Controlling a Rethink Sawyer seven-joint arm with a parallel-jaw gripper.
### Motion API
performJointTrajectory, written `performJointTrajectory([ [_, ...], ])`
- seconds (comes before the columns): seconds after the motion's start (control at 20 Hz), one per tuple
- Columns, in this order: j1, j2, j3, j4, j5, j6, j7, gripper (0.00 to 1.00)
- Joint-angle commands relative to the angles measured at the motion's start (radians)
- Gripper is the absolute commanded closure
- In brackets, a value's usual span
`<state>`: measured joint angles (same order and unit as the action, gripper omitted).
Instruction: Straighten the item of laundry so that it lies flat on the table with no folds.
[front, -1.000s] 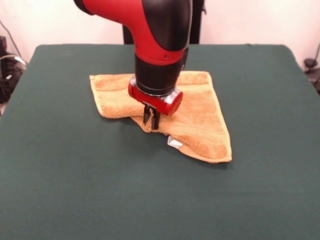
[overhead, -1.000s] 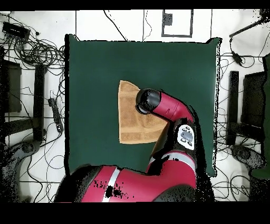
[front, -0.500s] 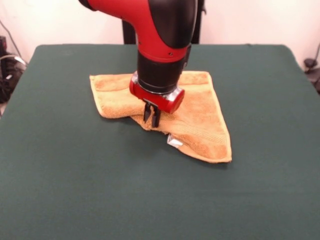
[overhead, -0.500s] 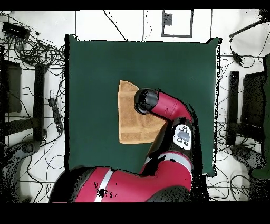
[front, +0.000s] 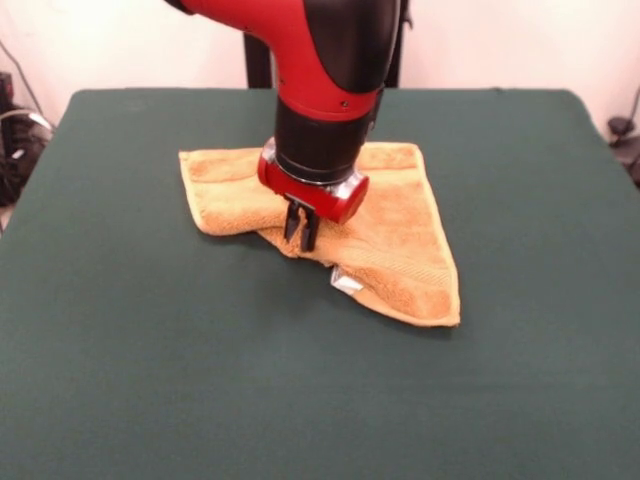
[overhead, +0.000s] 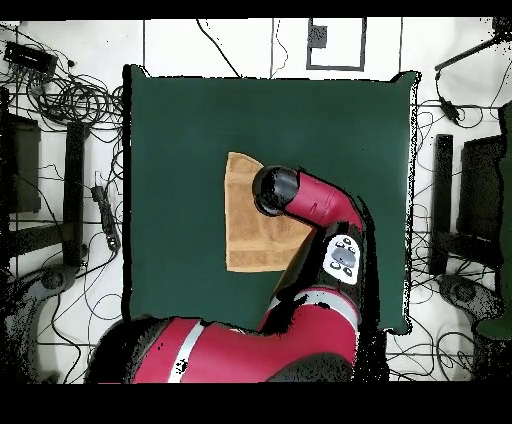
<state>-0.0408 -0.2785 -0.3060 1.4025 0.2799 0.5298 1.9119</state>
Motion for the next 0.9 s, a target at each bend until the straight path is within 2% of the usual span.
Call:
performJointTrajectory([
  [0.05, 0.028, 0.041, 0.022, -0.015, -0.007, -0.066, 0.195, 1.0],
  [0.5, 0.063, 0.087, -0.002, 0.031, -0.023, -0.34, 0.233, 1.0],
  [0.9, 0.098, 0.119, -0.046, 0.038, 0.004, -0.428, 0.233, 1.0],
])
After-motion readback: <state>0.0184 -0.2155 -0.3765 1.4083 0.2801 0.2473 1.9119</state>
